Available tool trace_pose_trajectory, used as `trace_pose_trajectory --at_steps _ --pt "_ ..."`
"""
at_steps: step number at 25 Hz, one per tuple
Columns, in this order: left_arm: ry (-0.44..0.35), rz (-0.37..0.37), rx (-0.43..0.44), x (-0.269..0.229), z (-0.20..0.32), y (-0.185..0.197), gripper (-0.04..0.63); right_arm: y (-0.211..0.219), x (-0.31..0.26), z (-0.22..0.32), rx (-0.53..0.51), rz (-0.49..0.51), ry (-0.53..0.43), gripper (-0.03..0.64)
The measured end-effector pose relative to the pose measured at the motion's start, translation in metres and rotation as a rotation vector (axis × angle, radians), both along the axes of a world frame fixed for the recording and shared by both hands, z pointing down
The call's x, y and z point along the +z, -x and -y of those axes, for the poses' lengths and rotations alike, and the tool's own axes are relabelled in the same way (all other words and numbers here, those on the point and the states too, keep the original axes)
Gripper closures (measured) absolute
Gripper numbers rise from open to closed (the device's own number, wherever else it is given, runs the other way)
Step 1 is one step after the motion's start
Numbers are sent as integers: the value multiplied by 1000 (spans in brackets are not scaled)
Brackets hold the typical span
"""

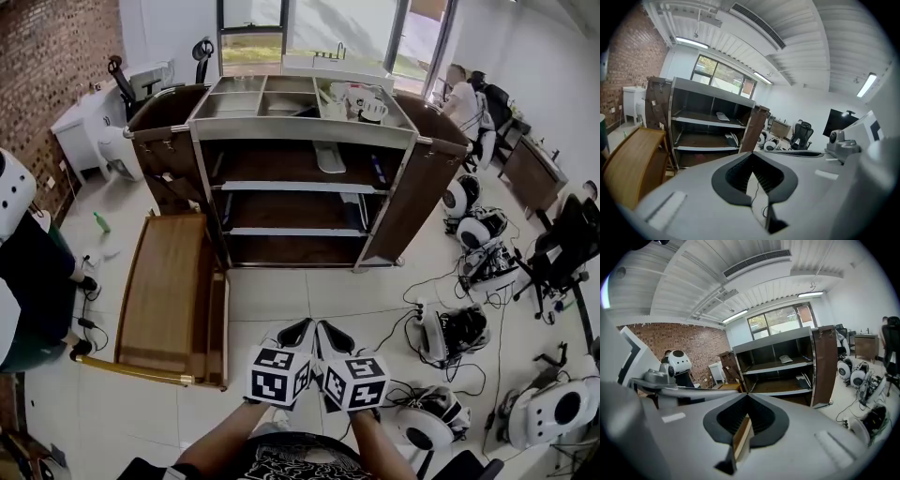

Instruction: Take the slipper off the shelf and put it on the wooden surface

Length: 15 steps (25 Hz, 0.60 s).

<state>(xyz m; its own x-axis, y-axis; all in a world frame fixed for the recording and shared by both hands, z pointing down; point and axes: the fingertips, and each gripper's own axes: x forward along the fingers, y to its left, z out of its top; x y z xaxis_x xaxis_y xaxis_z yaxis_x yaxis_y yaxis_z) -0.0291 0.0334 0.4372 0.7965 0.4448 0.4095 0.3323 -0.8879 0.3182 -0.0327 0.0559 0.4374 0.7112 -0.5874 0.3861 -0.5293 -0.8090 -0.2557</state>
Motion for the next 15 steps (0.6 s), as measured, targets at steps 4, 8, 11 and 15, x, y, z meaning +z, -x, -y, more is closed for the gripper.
trace_pose_trajectory --at_steps 4,8,11,15 --pt "0 0 12 2 15 -22 589 -20 2 16 7 2 2 617" --pt "-7 1 20 5 21 -33 589 -31 6 22 14 7 -4 617" --pt "-15 4 22 8 23 -40 589 -39 8 20 25 8 -15 617" --pt "-28 0 -2 12 27 -54 589 -53 11 18 16 -8 -8 617"
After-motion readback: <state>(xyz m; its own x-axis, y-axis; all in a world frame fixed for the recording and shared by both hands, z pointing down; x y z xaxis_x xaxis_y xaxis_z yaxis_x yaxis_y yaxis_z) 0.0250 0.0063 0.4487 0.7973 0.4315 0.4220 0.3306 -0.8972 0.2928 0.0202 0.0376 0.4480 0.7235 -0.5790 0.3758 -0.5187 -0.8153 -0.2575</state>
